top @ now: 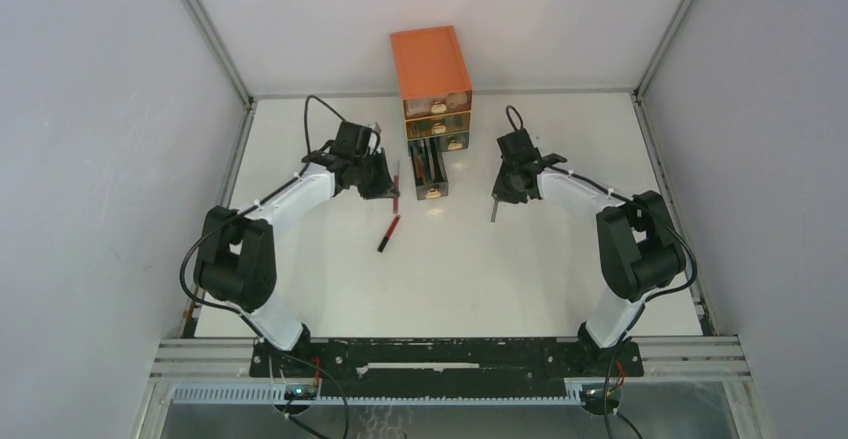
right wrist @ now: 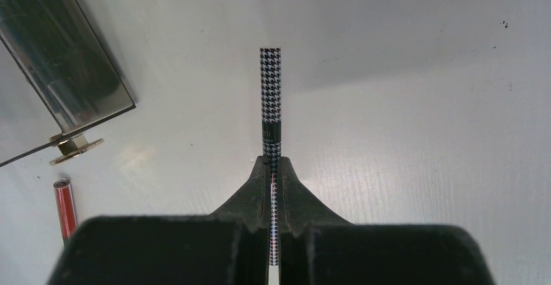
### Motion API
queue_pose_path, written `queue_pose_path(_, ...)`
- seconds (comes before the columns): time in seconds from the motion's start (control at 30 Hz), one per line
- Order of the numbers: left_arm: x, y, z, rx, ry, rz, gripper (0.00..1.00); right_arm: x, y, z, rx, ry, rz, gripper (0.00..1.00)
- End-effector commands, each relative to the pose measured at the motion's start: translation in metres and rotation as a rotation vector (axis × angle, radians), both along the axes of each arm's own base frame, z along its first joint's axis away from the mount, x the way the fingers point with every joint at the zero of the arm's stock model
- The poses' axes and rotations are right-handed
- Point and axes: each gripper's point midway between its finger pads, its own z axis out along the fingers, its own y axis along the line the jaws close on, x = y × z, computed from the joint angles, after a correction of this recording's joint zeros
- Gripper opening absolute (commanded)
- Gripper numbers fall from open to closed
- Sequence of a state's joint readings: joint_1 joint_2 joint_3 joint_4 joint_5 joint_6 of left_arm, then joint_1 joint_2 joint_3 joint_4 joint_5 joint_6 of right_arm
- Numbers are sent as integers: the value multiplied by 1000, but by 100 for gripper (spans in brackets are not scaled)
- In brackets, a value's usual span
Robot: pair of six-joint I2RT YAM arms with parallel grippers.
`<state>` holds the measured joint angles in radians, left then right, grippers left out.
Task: Organize the makeup
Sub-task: Pick up the lipstick at the center of the board, then place the lipstick in the drawer.
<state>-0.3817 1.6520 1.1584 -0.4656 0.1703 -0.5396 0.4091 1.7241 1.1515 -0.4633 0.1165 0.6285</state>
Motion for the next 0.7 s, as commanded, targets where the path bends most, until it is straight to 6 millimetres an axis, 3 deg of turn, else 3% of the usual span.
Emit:
queue_pose_path(0.0,23,-46,72,-208,-138,-121,0,5,1,24,29,-78,15,0)
queue_pose_path(0.13,50,-62,80,-258,-138,-100,0,2,-1,26,28,-79,11,0)
queue_pose_path(0.27,69,-77,71,-288,-92,-103,0,-3,-6,29,19,-82,7,0)
queue_pose_path(0.57,90,-87,50,-297,-39,-69,1,-14,-15,37,7,-96,-8,0)
queue_pose_path(0.67,94,-85,45,-278,-37,-54,14,-15,-12,43,26,-108,7,0)
